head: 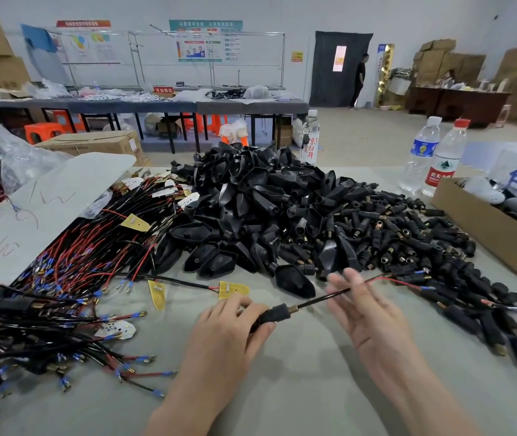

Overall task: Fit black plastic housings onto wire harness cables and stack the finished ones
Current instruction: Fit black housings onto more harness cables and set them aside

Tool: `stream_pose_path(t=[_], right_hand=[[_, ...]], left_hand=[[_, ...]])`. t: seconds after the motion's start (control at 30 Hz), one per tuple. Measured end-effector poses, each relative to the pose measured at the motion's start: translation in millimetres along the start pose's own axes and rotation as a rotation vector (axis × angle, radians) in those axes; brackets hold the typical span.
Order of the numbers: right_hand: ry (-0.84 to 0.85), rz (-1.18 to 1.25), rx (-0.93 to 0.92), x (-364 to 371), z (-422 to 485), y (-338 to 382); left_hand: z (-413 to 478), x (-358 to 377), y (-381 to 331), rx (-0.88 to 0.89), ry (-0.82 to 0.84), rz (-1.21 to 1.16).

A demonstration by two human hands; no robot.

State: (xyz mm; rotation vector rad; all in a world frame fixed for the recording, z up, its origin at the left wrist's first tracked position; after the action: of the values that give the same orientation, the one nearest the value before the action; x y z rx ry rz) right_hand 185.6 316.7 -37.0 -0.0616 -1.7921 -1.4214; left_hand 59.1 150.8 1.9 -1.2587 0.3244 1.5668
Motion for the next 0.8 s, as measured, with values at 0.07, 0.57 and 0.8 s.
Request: stream_pose_path(t=[0.07,0.57,0.8], right_hand=[[0.120,-0.123,0.109,18,-12,-24],[0.208,-0.188,0.121,29,-16,-34],[0.235,-0.155,0.114,30,-15,-30]], left_hand=[[0,0,-4,0.015,0.008,-0.002],[1,11,18,-0.098,0.114,-0.148],[0,12,17,-0.069,0.108,-0.221]])
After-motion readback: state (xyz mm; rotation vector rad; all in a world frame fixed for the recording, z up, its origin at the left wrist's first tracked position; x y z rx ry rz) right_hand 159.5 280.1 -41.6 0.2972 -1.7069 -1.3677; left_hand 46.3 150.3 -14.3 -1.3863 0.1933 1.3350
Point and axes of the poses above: each hand's wrist, its own z-axis towards the middle knuckle, its own x-axis out of the palm, y = z × x, the point moved 9 cm from there along z, towards the middle knuckle, and after that the axes turned 6 degrees about -x, right-handed, at the moved point
